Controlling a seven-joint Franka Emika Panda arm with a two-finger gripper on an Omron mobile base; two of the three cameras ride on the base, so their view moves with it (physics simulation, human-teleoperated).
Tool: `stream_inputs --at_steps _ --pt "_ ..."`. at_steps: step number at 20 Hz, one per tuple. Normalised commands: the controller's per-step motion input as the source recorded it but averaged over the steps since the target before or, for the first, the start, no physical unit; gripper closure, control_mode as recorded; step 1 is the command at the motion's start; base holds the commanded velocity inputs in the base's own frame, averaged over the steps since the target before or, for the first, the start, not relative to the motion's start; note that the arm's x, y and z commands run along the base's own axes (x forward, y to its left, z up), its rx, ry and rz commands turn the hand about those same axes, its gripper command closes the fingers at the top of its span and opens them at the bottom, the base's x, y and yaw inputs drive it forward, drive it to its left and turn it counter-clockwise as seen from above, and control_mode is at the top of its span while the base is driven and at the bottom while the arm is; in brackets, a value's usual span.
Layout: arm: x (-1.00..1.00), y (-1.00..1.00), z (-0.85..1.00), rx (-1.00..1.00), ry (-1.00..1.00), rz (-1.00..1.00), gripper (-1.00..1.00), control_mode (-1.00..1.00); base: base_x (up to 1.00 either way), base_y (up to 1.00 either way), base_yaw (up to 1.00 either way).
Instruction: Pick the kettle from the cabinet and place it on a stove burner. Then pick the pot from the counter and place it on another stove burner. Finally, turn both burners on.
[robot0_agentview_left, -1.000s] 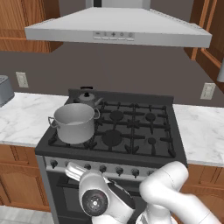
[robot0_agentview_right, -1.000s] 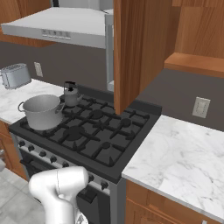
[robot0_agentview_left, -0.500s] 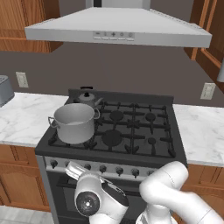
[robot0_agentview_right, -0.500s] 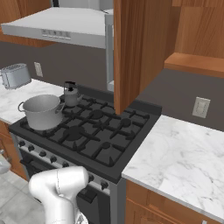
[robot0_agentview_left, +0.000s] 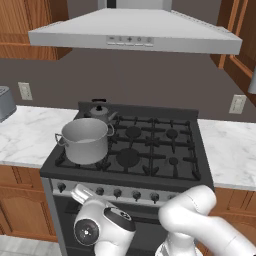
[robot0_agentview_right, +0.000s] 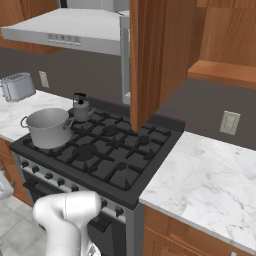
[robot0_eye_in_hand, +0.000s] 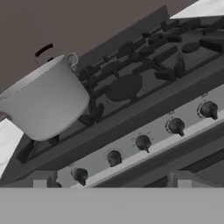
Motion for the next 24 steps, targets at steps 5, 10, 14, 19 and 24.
stream_inputs --at_steps 5,10,14,19,24 --pt "0.16 0.04 -0.23 -0.02 -0.01 -0.05 -1.00 -1.00 0.00 0.00 0.00" --pt "0.25 0.00 -0.27 -0.02 -0.02 -0.01 -1.00 -1.00 0.00 0.00 0.00" --pt "0.30 0.01 -0.17 -0.06 -0.01 0.00 -1.00 -1.00 0.00 0.00 0.00" --pt "0.34 0.07 -0.13 -0.10 0.00 0.00 -1.00 -1.00 0.00 0.00 0.00" --pt "0.26 0.26 -0.22 -0.11 0.00 0.00 -1.00 -1.00 0.00 0.00 0.00"
